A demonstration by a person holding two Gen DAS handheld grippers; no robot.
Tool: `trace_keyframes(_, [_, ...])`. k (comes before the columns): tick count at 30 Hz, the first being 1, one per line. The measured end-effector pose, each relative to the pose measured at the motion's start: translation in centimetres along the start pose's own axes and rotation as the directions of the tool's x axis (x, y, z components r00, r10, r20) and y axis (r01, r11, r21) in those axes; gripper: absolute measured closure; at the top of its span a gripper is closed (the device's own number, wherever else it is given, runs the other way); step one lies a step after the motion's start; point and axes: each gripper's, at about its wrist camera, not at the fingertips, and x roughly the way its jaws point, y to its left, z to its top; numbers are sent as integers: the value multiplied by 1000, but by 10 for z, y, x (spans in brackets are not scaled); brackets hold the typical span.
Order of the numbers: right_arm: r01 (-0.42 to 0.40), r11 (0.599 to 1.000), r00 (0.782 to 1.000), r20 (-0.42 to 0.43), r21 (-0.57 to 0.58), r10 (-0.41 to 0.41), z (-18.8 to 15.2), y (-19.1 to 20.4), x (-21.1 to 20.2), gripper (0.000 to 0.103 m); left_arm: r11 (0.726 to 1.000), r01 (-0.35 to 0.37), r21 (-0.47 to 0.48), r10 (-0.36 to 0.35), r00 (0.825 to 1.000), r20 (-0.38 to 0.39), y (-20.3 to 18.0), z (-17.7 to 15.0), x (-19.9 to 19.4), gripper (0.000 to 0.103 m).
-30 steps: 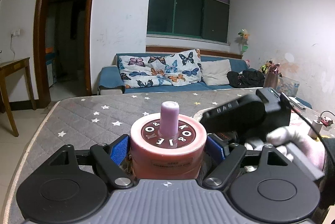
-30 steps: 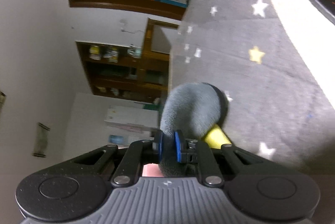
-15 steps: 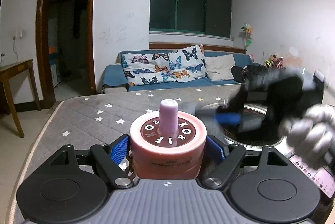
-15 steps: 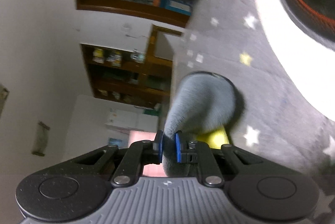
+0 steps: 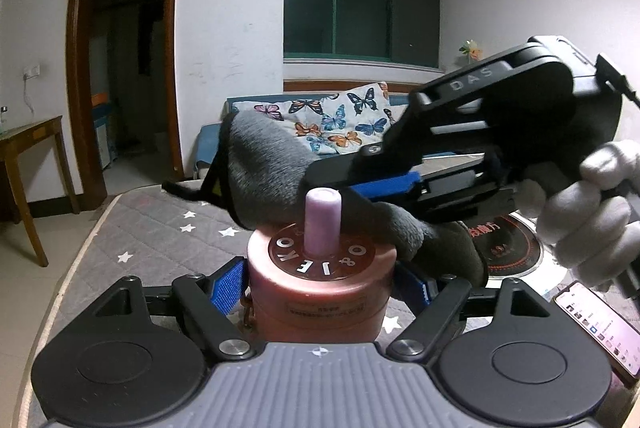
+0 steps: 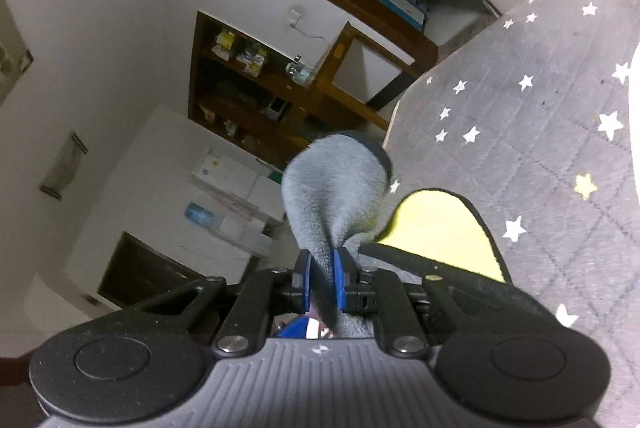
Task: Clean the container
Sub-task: 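Rub the cloth in the right tool over the bottle's base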
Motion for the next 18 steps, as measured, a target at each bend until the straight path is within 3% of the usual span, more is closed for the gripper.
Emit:
trace_keyframes(8, [58, 993, 998, -26, -103, -61, -16, 18, -23, 91, 1000, -11, -20, 11, 1000, -3, -1, 0, -1, 21])
trace_keyframes(15, [-29, 980, 996, -94, -195, 11, -31, 52, -22, 92, 1000, -23, -15, 23, 1000, -7, -3, 2, 2, 21])
trace_keyframes(18, [-5, 966, 996, -91, -258, -20, -31, 66, -12, 91, 1000, -29, -10, 29, 1000, -10, -5, 2, 2, 21])
